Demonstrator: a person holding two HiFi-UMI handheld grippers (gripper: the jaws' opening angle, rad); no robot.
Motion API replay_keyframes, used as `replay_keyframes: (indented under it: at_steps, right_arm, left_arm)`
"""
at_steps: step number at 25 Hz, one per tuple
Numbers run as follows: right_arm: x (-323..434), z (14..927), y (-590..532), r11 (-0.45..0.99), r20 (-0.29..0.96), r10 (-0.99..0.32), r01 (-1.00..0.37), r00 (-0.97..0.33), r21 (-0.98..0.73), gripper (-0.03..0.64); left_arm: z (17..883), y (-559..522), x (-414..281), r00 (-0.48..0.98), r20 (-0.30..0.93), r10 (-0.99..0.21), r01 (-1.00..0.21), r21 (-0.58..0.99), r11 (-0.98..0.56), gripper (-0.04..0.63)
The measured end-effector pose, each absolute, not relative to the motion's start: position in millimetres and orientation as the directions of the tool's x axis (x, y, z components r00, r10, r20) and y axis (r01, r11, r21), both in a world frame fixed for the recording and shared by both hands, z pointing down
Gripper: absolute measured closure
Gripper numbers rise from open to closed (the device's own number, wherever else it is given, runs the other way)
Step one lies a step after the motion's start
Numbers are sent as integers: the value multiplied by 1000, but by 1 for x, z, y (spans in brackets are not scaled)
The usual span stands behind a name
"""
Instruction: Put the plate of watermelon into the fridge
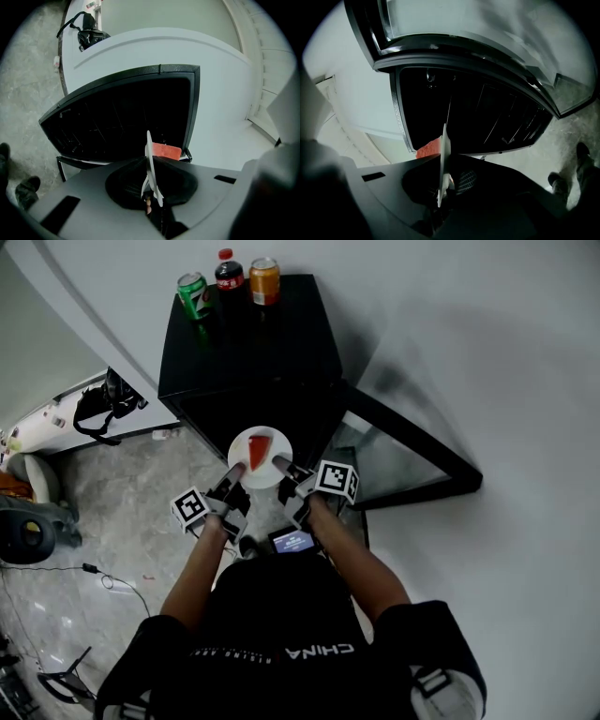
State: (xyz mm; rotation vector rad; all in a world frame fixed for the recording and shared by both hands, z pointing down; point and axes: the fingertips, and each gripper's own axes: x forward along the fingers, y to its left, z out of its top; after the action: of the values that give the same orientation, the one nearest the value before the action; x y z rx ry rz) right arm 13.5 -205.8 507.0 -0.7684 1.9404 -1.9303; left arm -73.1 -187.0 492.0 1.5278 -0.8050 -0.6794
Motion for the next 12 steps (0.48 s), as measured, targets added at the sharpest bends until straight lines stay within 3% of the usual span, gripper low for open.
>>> replay_keyframes:
  at_steps: [12]
  right_arm:
    - [2,513,-210,-54,182,-573,-184,-799,-981,586]
  left_arm:
    - [501,-194,-85,623,39,-781,-101,994,-31,551]
